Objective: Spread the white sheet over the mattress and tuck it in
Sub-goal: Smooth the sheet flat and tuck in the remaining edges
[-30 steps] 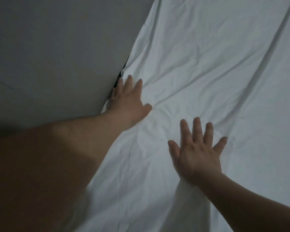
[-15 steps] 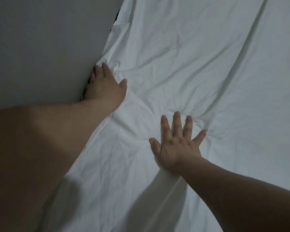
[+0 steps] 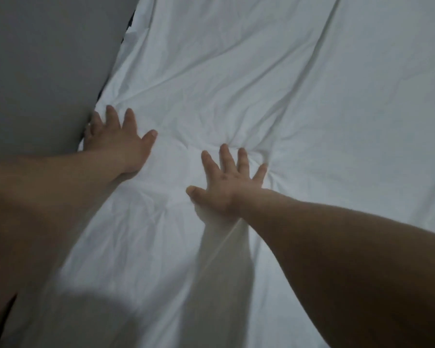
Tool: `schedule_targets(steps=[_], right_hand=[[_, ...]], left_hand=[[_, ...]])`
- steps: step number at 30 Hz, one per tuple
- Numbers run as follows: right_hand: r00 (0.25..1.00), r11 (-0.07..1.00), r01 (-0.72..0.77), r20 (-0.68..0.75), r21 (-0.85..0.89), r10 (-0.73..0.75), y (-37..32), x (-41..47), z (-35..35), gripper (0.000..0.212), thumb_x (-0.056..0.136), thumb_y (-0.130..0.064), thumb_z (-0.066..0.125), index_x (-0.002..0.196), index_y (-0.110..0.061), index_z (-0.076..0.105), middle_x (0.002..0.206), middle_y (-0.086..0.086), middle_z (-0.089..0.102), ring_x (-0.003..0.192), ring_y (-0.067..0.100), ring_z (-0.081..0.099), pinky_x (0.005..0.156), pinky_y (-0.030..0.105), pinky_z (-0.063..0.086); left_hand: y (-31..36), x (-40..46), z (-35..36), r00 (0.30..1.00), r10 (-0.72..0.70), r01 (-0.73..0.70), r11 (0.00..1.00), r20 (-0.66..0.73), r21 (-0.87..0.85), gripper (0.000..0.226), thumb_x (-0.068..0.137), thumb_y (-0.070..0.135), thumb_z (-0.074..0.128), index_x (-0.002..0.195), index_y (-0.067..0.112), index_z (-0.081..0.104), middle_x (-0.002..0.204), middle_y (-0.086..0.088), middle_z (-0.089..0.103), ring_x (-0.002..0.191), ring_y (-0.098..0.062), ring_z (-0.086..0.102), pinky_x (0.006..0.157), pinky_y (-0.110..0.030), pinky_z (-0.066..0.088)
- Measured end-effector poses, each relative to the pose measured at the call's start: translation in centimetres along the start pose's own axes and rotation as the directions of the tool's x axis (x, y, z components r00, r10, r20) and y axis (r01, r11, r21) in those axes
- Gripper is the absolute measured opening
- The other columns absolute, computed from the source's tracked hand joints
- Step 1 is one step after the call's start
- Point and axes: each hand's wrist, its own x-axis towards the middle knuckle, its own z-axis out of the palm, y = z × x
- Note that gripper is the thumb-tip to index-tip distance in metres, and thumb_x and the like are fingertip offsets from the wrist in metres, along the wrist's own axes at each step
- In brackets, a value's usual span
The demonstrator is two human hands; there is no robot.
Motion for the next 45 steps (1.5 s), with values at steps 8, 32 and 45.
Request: schedule_targets(steps=[8,32,45], right_hand=[[0.82,0.926,-0.018,-0.524,0.378,0.23,7.8,-9.2,-0.1,0.06,0.105,-0.053,0.032,0.161,-0.034,0.022,0.172,-0.001,0.011,0.158,0.026,0.008,0.126,0.054,0.01],[0.997,0.996,-0.073,0.004,-0.053,0.073,31.0,-41.8,16.1,0.071,0.1,-0.065,0.026,0.16,-0.039,-0.002,0.172,-0.003,-0.011,0.158,0.026,-0.009,0.118,0.072,0.004],[0.934,0.93,-0.342,0.159,0.134,0.321,43.0,-50.9,16.9,0.058,0.101,-0.061,0.039,0.15,-0.032,0.036,0.157,0.006,0.033,0.142,0.038,0.034,0.105,0.054,0.043]], left_hand=[[8.5,-17.5,3.8,0.994,0.006,0.015,0.981,0.109,-0.192,0.076,0.091,0.08,0.009,0.158,0.048,-0.007,0.169,0.013,-0.019,0.156,-0.028,-0.018,0.116,-0.075,-0.001],[17.1,-51.7,13.9,0.962,0.058,-0.08,0.994,0.266,0.074,0.091,0.088,0.083,0.001,0.159,0.03,-0.022,0.164,0.001,-0.037,0.152,-0.034,-0.026,0.115,-0.076,0.001],[26.8,-63.2,14.5,0.73,0.315,-0.498,0.853,0.607,0.156,0.08,0.091,0.074,0.039,0.156,0.052,-0.002,0.166,-0.01,-0.01,0.15,-0.046,0.002,0.105,-0.066,0.036]])
